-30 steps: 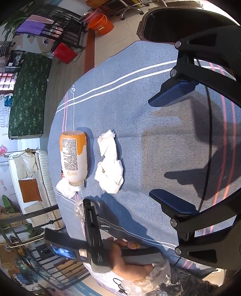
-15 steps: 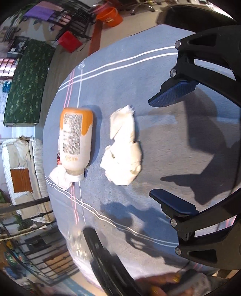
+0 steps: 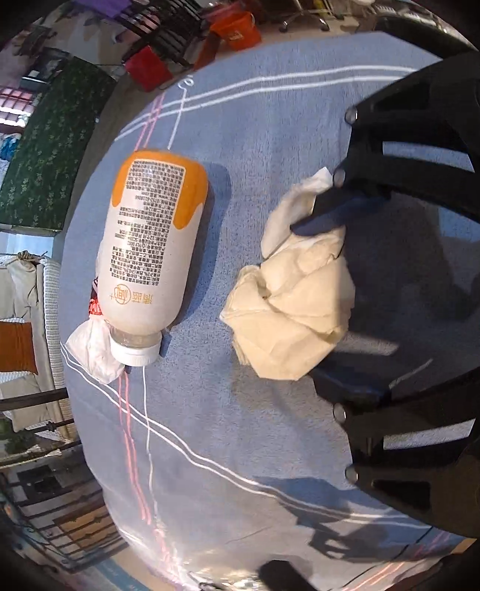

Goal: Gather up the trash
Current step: 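Grasp the clear plastic bag with the left gripper while the right grasps the crumpled tissue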

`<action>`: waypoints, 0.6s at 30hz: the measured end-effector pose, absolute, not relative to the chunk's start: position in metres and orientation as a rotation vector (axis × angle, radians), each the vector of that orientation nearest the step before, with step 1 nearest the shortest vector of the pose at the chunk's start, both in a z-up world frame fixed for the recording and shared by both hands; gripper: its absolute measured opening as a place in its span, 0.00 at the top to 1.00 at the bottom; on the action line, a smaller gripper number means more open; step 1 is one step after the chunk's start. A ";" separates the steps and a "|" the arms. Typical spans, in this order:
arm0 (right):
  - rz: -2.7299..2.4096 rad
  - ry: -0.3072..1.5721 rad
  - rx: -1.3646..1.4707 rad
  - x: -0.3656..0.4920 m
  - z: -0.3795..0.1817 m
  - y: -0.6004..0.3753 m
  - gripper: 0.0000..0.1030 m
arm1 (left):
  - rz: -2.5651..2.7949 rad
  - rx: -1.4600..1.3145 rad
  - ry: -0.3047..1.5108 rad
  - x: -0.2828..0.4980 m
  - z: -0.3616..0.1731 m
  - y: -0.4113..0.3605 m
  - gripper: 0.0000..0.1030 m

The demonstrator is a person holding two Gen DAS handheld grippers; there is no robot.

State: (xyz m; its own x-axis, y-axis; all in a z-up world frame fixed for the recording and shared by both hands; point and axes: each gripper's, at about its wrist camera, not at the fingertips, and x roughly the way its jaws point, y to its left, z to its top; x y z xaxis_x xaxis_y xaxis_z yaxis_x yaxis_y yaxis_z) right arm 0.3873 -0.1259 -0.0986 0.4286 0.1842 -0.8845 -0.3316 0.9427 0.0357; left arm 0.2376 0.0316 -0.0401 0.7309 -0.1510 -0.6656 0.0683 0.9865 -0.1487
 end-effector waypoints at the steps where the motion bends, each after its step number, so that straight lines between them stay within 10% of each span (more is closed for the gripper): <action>1: 0.325 1.083 -0.138 0.388 -0.098 -0.127 0.59 | -0.121 -0.122 0.742 0.236 -0.040 0.033 0.55; 6: 0.313 1.073 -0.121 0.384 -0.094 -0.126 0.87 | -0.123 -0.136 0.736 0.225 -0.037 0.032 0.55; 18: 0.294 0.952 -0.040 0.333 -0.059 -0.151 0.89 | -0.138 -0.165 0.713 0.206 -0.028 0.025 0.55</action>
